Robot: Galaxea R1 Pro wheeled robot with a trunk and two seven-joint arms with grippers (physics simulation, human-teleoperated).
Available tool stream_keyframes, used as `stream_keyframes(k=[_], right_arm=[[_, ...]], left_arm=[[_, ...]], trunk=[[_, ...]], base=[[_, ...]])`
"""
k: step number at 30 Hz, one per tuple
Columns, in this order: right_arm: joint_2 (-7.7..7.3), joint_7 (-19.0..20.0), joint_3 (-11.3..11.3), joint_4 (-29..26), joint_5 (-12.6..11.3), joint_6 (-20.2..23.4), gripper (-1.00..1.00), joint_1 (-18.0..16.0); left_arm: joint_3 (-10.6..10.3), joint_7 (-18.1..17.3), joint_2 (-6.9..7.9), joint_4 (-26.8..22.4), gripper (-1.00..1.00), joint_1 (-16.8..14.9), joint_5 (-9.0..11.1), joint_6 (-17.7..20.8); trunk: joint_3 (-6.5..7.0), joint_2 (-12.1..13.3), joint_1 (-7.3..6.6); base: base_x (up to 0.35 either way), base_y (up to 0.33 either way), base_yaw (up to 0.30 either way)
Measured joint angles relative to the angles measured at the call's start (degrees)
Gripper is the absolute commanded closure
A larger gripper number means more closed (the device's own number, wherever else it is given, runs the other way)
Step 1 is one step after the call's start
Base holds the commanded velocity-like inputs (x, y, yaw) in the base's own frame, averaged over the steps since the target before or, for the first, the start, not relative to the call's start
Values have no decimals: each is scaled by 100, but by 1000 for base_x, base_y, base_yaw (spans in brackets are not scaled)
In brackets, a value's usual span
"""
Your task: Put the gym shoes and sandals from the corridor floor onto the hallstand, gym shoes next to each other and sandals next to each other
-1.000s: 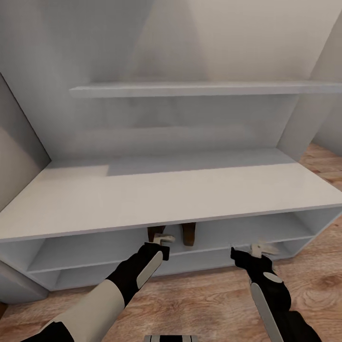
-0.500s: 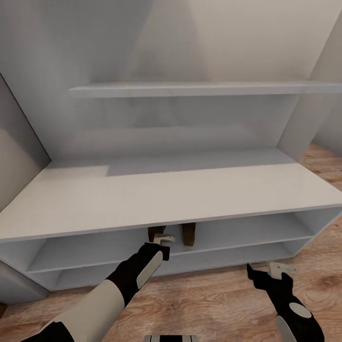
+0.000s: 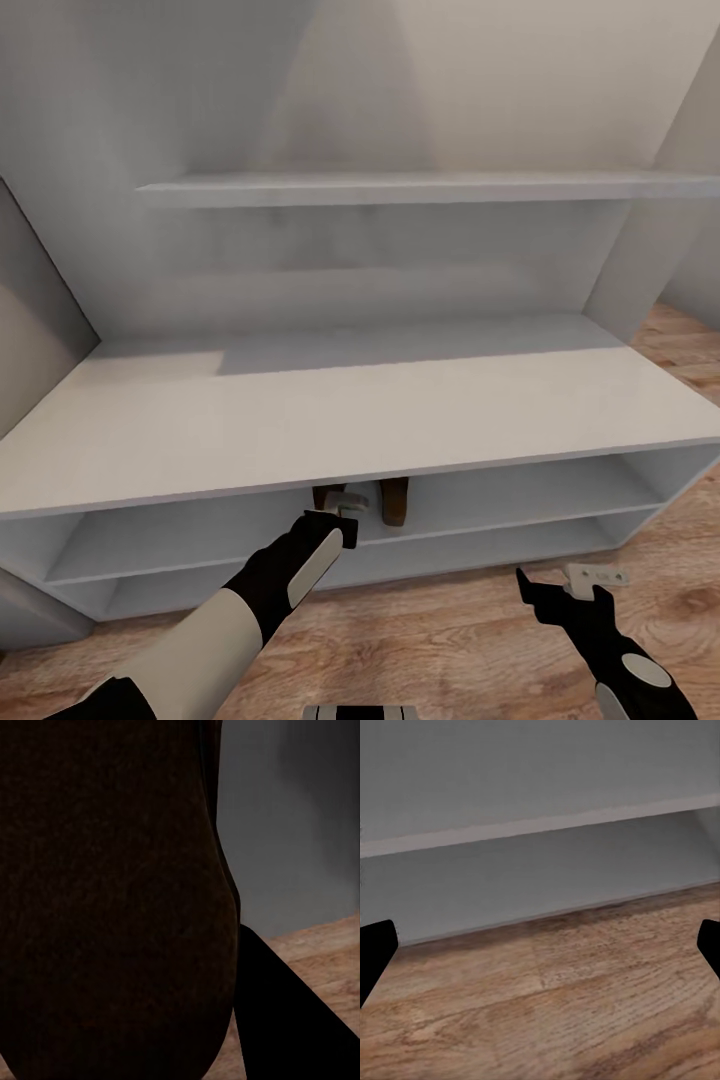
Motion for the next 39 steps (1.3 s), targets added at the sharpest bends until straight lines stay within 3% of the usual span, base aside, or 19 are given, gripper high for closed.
stream_keyframes(k=[39], right_arm=[[3,22,3,0,0,-236,-100,63]], left_arm=[[-7,-3,0,30,100,9,0,-9]], trunk=[[0,0,0]], base=[[24,-55,0]])
